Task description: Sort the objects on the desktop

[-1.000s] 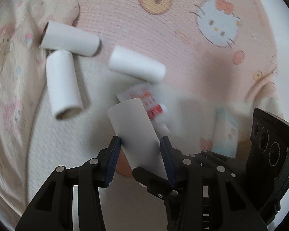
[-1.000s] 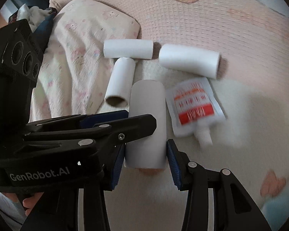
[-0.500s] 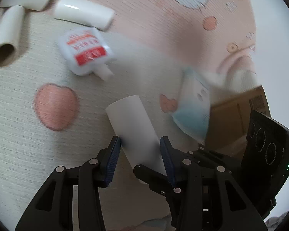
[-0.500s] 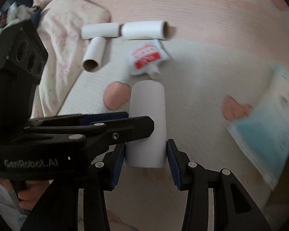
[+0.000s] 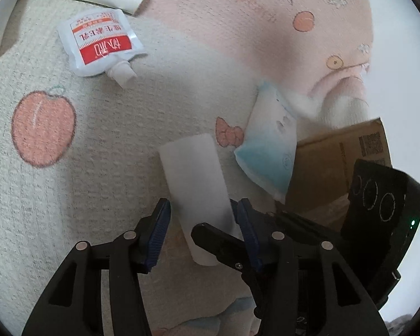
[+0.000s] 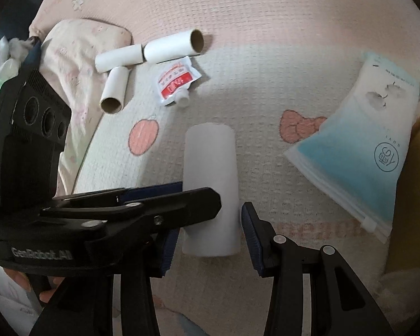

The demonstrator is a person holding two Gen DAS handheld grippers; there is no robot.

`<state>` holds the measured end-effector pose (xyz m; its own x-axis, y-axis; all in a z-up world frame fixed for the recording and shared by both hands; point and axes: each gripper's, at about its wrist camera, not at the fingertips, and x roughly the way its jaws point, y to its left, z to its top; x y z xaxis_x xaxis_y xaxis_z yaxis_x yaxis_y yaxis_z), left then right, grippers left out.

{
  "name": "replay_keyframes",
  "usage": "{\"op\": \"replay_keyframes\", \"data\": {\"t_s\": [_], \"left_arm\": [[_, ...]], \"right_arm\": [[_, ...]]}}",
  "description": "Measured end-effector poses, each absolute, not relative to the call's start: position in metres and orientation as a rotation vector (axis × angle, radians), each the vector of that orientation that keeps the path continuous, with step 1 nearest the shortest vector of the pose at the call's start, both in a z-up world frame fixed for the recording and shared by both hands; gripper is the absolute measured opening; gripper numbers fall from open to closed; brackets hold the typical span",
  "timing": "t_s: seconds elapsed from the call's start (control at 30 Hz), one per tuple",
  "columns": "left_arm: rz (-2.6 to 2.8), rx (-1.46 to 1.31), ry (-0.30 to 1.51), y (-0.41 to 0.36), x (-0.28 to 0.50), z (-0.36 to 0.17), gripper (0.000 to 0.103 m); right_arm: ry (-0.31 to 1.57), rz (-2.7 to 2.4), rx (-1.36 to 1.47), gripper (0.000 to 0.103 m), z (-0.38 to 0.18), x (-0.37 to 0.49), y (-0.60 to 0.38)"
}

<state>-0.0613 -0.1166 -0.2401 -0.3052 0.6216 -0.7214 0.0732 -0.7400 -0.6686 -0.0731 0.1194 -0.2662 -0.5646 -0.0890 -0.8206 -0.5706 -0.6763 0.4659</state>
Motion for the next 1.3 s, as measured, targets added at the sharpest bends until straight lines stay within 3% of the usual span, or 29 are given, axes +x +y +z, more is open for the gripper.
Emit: {"op": "replay_keyframes", "data": {"t_s": [0.13,0.5,0.73,1.3], "left_arm": [[2.122,-1.57,-0.859,-0.115,-0.068,-0.24,0.054],[2.02,-1.578,-1.035,-0.118,-0.08,-0.261,0.054],[2.022,-1.564,-1.055,-0.119,-0.079,-0.261,0.049],[2.187,-1.387,-0.865,-0.115,-0.061,-0.187,0.049]], "right_arm": [[1.073,2.314,-1.262,0.041,-0.266,-0.075,0.122],[1.046,2.317,-1.297,0.041,-0.276,-0.081,0.114],[1.082,2.334,-1.232,0.041,-0.28,-0.073,0.115],[0.855,2.442,-1.162,0.041,-0.223,-0.067,0.098]]}}
